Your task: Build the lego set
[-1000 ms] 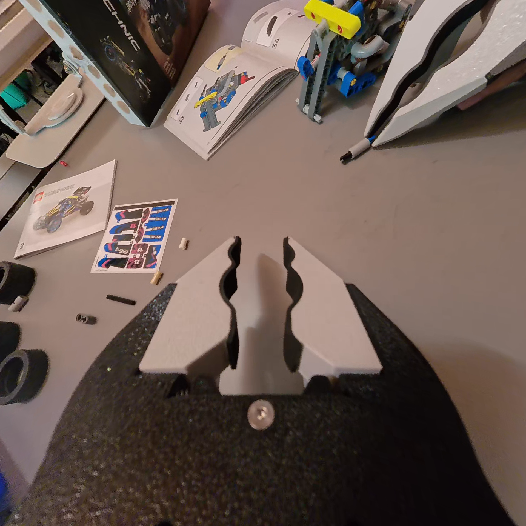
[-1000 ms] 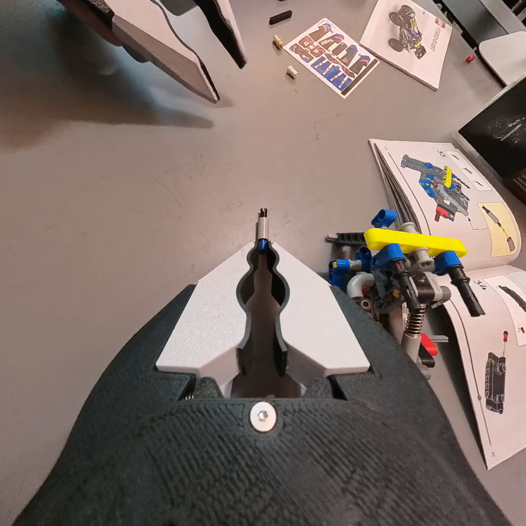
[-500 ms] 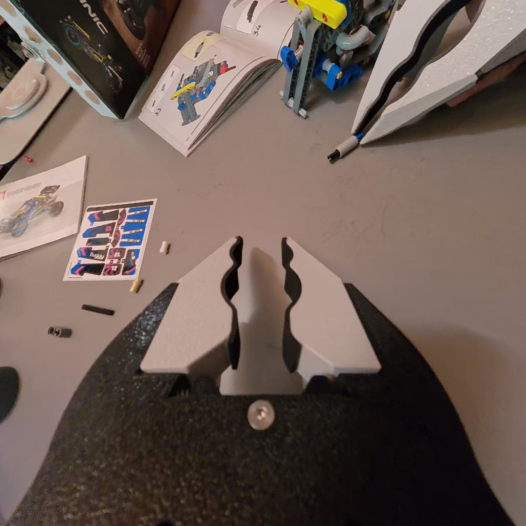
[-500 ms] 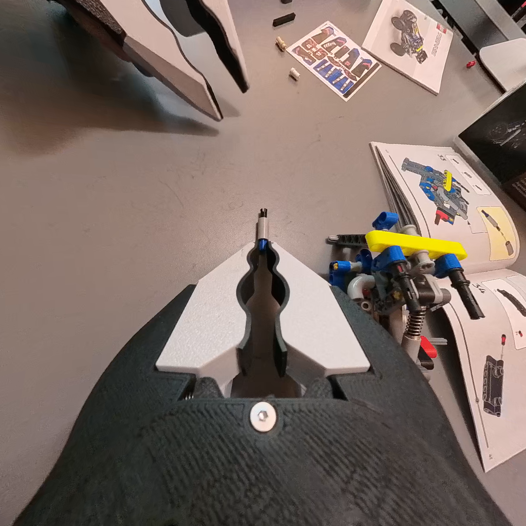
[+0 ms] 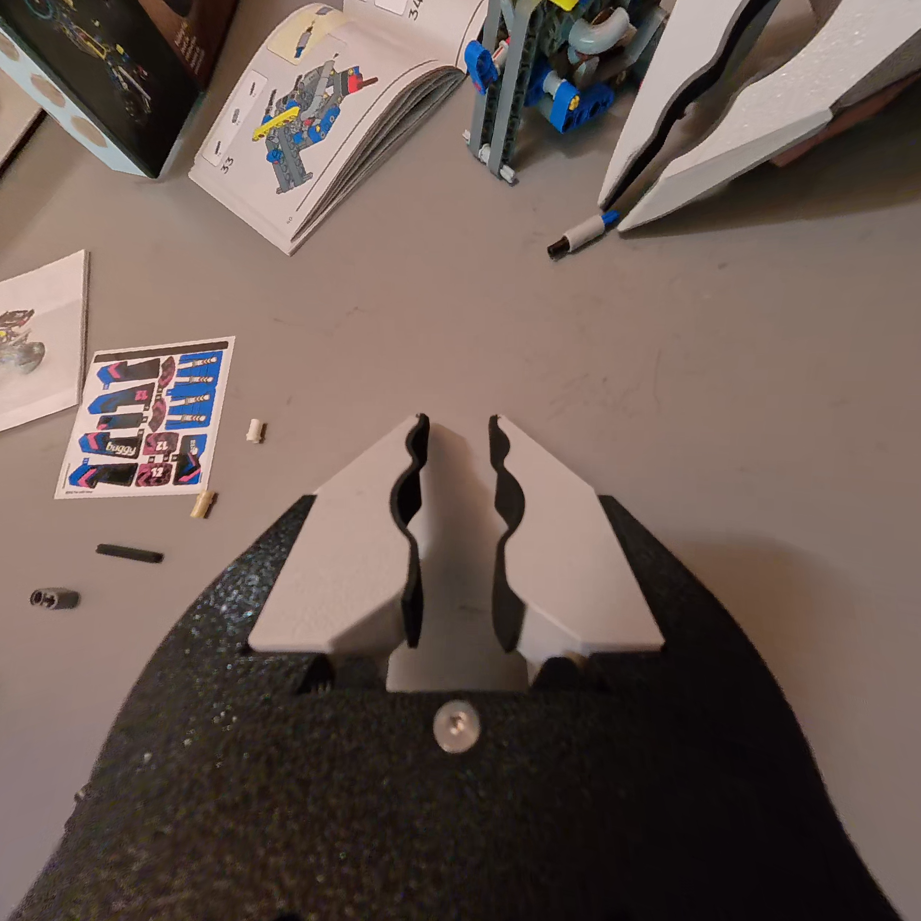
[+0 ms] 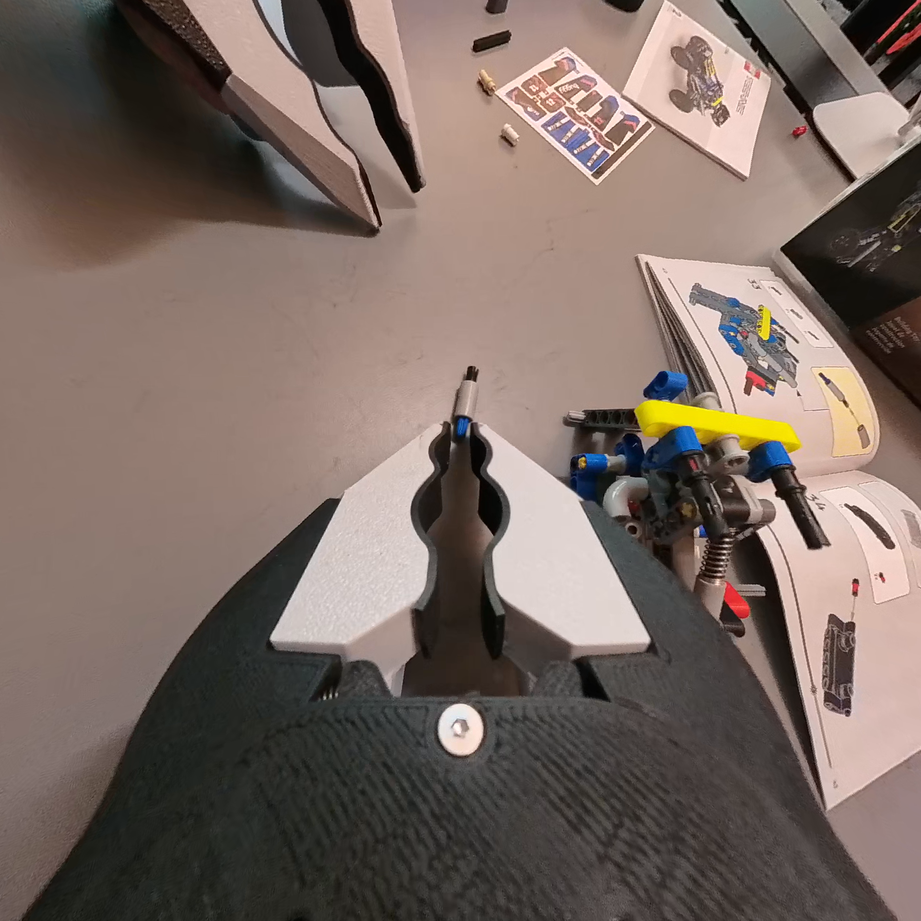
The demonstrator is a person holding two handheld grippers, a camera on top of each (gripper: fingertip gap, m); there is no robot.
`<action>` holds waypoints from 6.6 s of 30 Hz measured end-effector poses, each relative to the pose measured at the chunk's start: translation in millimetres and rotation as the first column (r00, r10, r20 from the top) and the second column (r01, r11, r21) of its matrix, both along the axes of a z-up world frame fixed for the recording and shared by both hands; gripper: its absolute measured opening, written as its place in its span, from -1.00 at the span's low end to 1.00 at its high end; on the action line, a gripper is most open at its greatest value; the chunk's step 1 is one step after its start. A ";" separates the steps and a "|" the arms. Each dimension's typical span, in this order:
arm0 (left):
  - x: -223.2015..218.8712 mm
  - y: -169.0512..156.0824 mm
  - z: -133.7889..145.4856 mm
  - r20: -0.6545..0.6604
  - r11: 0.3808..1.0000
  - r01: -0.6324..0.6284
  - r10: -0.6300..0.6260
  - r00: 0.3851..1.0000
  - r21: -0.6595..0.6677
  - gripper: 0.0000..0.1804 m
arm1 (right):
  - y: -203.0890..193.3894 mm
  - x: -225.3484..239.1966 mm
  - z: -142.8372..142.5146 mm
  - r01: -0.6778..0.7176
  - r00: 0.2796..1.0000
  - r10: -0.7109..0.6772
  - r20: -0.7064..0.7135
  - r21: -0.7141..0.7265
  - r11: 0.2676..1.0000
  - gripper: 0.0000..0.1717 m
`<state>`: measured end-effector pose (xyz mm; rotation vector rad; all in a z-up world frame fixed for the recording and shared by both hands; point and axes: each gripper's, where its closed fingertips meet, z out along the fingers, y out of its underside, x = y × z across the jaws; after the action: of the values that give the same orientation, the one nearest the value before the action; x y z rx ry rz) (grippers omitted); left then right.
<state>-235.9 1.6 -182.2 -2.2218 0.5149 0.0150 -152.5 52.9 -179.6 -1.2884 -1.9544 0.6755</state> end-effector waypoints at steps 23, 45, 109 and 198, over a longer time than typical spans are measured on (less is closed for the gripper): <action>0.8 0.2 -0.6 0.048 1.000 0.005 -0.003 0.999 -0.023 -0.78 | -5.0 -5.8 -1.5 -0.029 0.999 0.029 0.017 -0.030 0.999 -0.98; -164.4 -150.0 43.3 -0.125 0.799 -0.601 0.598 0.791 0.014 -0.80 | -6.5 -5.0 -1.3 -0.047 0.999 0.047 0.014 -0.025 0.999 -0.98; -285.6 53.9 5.8 -0.186 0.747 -0.618 0.590 0.786 -0.245 -0.63 | -5.6 -5.9 -0.9 -0.036 0.999 0.036 0.011 -0.018 0.999 -0.98; 70.7 8.6 8.7 -0.225 0.892 0.452 -0.435 0.872 0.029 -0.94 | -18.3 7.8 26.3 -0.107 0.993 0.091 -0.079 -0.221 0.970 -0.80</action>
<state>-165.2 10.3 -173.5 -1.9852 1.1178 0.0327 -144.7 34.6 -153.3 -1.2874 -1.9391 1.0016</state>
